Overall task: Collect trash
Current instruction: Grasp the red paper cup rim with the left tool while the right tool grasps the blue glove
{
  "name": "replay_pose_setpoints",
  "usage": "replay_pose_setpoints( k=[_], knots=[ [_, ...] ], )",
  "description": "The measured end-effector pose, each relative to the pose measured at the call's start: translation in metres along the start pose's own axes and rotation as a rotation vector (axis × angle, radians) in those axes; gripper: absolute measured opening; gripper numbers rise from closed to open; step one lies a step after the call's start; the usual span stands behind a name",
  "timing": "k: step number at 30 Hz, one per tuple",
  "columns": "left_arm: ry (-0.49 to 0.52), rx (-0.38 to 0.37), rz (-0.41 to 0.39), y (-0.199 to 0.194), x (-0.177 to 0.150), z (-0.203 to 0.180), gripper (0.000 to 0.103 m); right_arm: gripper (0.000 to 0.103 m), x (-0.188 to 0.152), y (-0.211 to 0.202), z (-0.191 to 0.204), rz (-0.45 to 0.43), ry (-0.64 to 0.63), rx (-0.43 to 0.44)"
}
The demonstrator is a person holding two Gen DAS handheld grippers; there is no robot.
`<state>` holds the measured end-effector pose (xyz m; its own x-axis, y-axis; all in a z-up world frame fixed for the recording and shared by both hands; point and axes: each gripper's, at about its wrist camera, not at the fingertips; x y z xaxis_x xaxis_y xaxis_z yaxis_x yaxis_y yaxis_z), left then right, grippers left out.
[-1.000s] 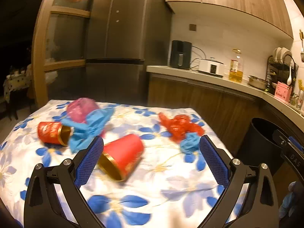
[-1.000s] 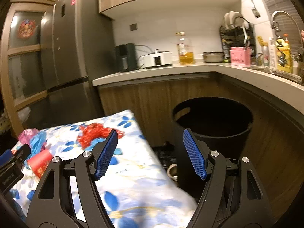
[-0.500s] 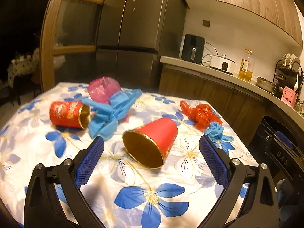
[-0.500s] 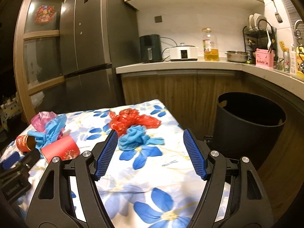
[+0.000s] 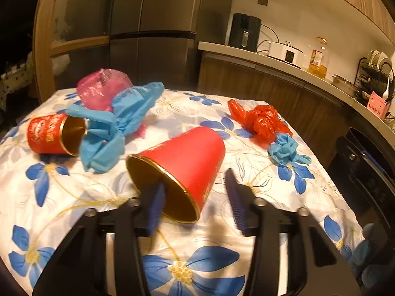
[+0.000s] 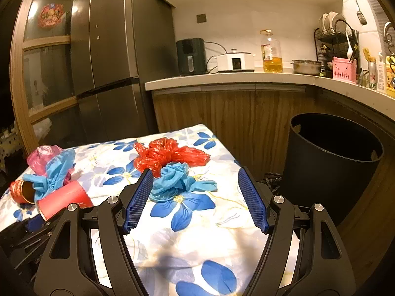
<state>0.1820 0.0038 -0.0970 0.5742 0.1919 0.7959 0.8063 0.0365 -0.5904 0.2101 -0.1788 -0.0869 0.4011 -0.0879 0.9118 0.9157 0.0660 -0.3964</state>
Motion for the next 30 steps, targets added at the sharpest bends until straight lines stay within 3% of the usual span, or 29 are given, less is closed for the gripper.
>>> replay_pose_setpoints(
  k=[4,11,23,30],
  knots=[
    [-0.014,-0.040,0.026,0.006,0.001,0.003,0.004,0.070,0.001,0.016,0.005,0.028,-0.006,0.008],
    [-0.029,-0.062,-0.044,-0.012,0.005,0.013,0.002,0.066,0.005,0.043,0.018,0.068,-0.019,0.015],
    [-0.039,-0.062,-0.146,-0.041,0.020,0.022,0.002,0.046,-0.004,0.086,0.030,0.196,-0.041,-0.005],
    [-0.043,-0.060,-0.148,-0.043,0.021,0.022,0.002,0.023,-0.008,0.096,0.035,0.236,-0.062,0.004]
  ],
)
Point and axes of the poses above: each gripper's, at about its wrist camera, not at the fingertips, and y roughly the way its jaws point, z to its left, x to its top, and after that the axes turned 2 degrees about z, right-handed
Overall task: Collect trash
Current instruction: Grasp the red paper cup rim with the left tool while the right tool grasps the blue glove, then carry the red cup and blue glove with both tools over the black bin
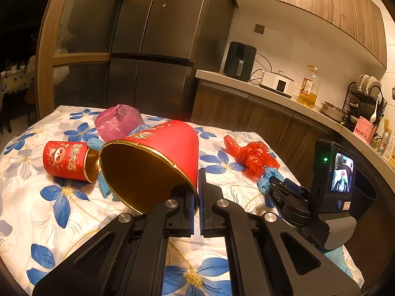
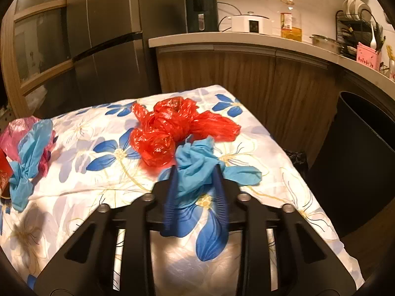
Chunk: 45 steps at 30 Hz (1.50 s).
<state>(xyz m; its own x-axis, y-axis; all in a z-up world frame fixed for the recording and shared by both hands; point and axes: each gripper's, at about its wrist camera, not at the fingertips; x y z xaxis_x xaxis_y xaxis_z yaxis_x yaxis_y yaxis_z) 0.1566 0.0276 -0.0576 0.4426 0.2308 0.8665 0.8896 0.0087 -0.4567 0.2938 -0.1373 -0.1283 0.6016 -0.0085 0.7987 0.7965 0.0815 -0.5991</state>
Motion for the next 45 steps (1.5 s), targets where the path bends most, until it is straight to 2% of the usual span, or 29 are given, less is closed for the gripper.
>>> replay_pose_setpoints(
  k=[4,10,16,25,39,45],
  knots=[
    [0.002,0.008,-0.005,-0.001,0.001,0.000,0.002,0.012,-0.001,0.002,0.005,0.007,-0.022,0.010],
    [0.000,0.015,-0.009,-0.004,0.002,0.001,0.002,0.002,0.000,0.001,0.004,0.007,-0.016,0.035],
    [0.002,0.019,-0.013,-0.005,0.003,0.002,0.002,0.002,0.003,-0.021,-0.005,-0.057,0.017,0.081],
    [-0.002,0.022,-0.015,-0.010,0.005,0.002,0.002,0.001,-0.004,-0.071,-0.013,-0.136,-0.008,0.120],
    [0.046,0.001,-0.015,-0.026,0.004,-0.029,0.002,0.001,0.000,-0.146,-0.035,-0.232,-0.011,0.204],
    [0.067,-0.029,-0.013,-0.031,0.006,-0.049,0.002,0.001,0.005,-0.167,-0.048,-0.270,-0.021,0.208]
  ],
)
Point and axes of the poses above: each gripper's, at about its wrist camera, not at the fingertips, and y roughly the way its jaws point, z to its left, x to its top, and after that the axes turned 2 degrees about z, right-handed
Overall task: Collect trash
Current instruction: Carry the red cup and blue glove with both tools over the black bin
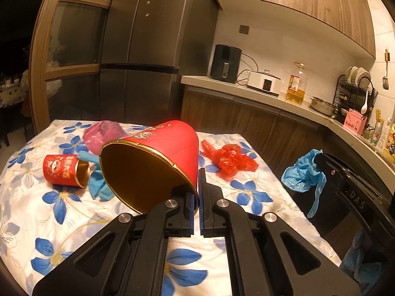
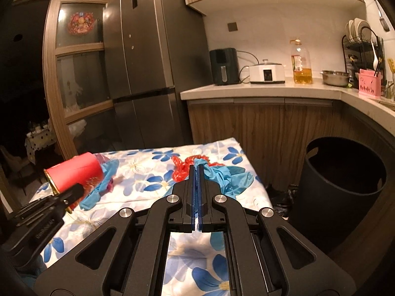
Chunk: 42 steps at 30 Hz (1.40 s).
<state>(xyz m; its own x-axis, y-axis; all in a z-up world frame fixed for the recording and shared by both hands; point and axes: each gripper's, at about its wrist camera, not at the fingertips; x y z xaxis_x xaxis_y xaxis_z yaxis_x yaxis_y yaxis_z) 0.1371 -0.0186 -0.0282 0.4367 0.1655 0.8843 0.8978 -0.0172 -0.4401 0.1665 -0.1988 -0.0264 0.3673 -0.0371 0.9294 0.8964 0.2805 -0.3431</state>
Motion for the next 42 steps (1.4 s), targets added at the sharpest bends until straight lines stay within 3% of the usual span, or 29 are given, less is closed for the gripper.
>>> replay_pose_setpoints(
  k=[13,31,42],
  knots=[
    [0.083,-0.117,0.004,0.012,0.019,-0.060,0.002,0.001,0.019,-0.028,-0.040,-0.051,0.028,-0.033],
    [0.255,-0.409,0.013,0.048,0.036,-0.217,0.002,0.001,0.047,-0.056,-0.162,-0.115,0.098,-0.291],
    [0.332,-0.543,0.044,0.077,0.032,-0.281,0.002,0.001,0.045,-0.054,-0.215,-0.100,0.158,-0.346]
  ],
)
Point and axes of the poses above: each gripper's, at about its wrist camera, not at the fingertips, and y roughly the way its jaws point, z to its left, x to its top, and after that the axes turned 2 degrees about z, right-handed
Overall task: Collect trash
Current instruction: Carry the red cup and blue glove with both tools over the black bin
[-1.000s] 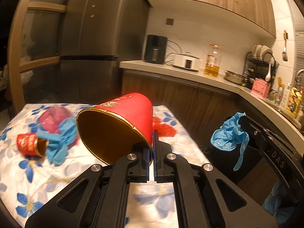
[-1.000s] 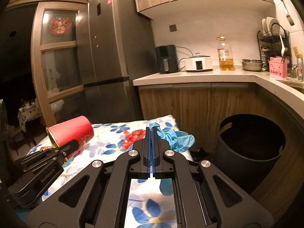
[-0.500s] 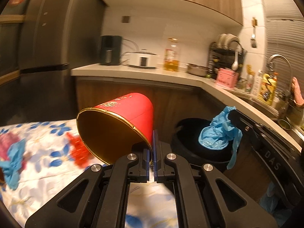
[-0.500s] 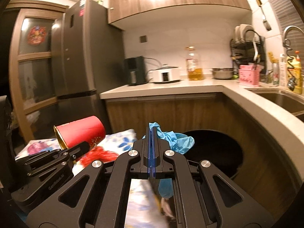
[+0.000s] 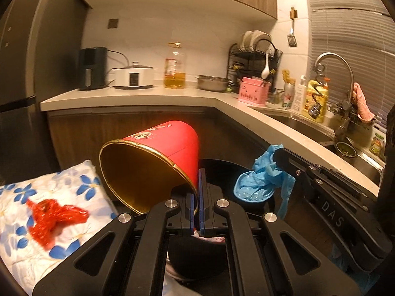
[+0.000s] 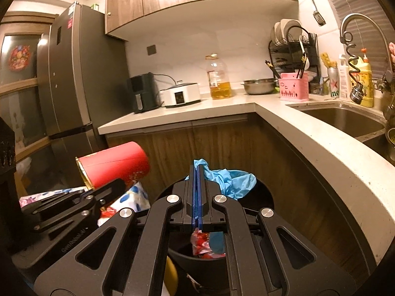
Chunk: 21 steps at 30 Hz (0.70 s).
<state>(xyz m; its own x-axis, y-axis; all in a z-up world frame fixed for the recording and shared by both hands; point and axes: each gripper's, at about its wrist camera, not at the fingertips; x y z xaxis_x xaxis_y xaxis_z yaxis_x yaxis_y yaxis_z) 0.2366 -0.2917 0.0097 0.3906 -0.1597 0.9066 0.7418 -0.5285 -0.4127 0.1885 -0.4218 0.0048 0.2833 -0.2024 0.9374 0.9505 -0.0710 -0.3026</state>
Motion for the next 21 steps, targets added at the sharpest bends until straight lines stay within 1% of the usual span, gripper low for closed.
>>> replay_pose_setpoints(
  k=[6,11,14,21],
  knots=[
    [0.028,-0.035,0.020,0.023,0.001,-0.013,0.002,0.001,0.002,0.009,-0.010,0.004,0.008,-0.009],
    [0.047,-0.048,0.035,0.037,0.001,-0.017,0.003,0.001,0.001,0.017,-0.015,0.019,0.005,-0.011],
    [0.042,-0.058,0.046,0.043,0.003,-0.017,0.003,0.001,0.001,0.022,-0.017,0.027,0.006,-0.009],
    [0.057,-0.053,0.075,0.059,0.001,-0.017,0.003,0.001,0.000,0.031,-0.021,0.041,0.012,-0.008]
  ],
)
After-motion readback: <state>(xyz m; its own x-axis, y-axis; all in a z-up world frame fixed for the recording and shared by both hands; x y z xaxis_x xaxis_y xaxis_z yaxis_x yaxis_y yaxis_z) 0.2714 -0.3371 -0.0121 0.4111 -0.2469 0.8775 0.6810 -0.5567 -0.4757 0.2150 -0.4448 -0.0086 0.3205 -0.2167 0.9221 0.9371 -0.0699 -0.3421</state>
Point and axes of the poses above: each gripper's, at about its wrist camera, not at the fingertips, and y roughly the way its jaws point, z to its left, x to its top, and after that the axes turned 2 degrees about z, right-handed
